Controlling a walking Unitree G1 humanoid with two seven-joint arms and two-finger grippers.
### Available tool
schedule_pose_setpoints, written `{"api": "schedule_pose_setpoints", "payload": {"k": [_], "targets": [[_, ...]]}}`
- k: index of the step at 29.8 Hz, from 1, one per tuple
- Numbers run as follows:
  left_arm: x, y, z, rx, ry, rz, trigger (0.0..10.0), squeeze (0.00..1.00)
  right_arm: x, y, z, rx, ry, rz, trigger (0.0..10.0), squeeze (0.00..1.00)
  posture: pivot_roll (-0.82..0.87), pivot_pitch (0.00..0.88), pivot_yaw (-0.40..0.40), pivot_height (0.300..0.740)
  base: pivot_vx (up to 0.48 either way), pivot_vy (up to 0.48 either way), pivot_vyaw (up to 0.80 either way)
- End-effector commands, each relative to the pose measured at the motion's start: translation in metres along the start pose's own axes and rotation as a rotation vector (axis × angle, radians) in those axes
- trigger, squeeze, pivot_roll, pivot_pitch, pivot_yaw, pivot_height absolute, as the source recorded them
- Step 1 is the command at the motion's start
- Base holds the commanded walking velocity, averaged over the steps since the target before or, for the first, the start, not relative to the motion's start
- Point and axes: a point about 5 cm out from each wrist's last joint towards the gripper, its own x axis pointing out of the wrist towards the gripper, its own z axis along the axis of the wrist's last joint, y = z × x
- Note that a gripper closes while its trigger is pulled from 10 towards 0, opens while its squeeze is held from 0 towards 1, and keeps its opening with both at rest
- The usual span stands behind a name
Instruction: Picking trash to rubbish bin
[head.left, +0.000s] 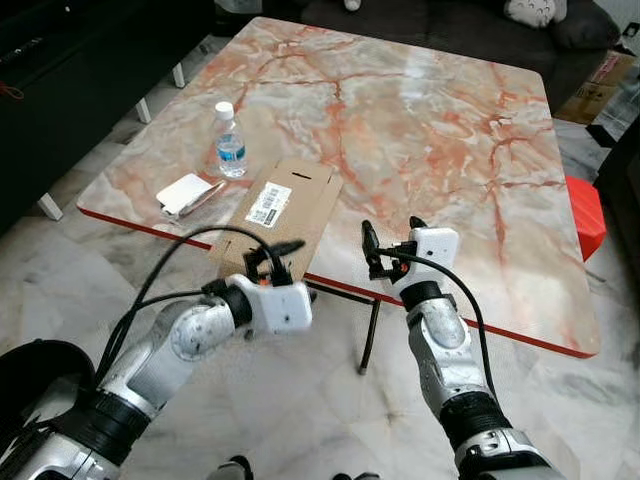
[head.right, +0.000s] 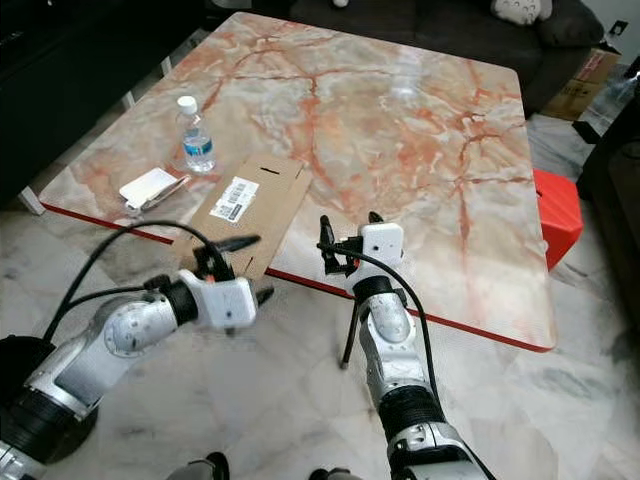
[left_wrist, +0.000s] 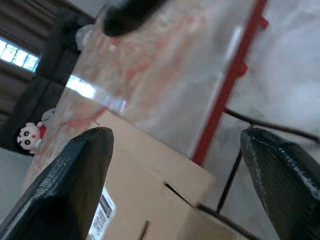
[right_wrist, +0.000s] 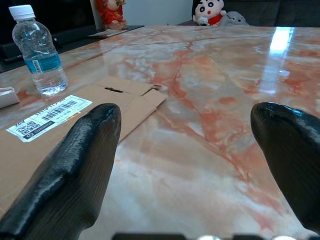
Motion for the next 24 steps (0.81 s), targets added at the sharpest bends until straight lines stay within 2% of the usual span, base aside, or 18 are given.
{"api": "schedule_pose_setpoints", "payload": {"k": [1, 6, 9, 11, 16, 20, 24], "targets": [[-0.002, -0.011, -0.009, 0.049, 0.037, -0.051, 10.0, 0.00, 0.002, 0.000, 0.002, -0.008, -0.003, 0.006, 10.0, 0.00, 0.13, 0.127, -0.116, 0.740, 0.000, 0.000, 0.00], [-0.003, -0.016, -0.014, 0.068, 0.063, -0.063, 10.0, 0.00, 0.002, 0.000, 0.002, -0.007, -0.004, 0.006, 10.0, 0.00, 0.12, 0.122, -0.114, 0.740, 0.000, 0.000, 0.00], [-0.003, -0.022, -0.022, 0.104, 0.106, -0.079, 10.0, 0.00, 0.002, 0.000, 0.002, -0.007, -0.005, 0.005, 10.0, 0.00, 0.12, 0.117, -0.113, 0.740, 0.000, 0.000, 0.00], [-0.001, -0.026, -0.036, 0.152, 0.184, -0.062, 10.0, 0.00, 0.002, 0.000, 0.002, -0.008, -0.006, 0.005, 10.0, 0.00, 0.12, 0.117, -0.113, 0.740, 0.000, 0.000, 0.00], [0.003, -0.029, -0.045, 0.157, 0.244, -0.034, 10.0, 0.00, 0.002, 0.000, 0.002, -0.006, -0.009, 0.006, 10.0, 0.00, 0.12, 0.125, -0.118, 0.740, 0.000, 0.000, 0.00], [0.007, -0.029, -0.047, 0.170, 0.266, -0.001, 10.0, 0.00, 0.002, 0.000, 0.002, -0.005, -0.011, 0.004, 10.0, 0.00, 0.12, 0.125, -0.118, 0.740, 0.000, 0.000, 0.00], [0.013, -0.021, -0.044, 0.184, 0.259, 0.079, 10.0, 0.00, 0.002, 0.000, 0.003, -0.003, -0.015, 0.000, 10.0, 0.00, 0.12, 0.132, -0.121, 0.740, 0.000, 0.000, 0.00]]}}
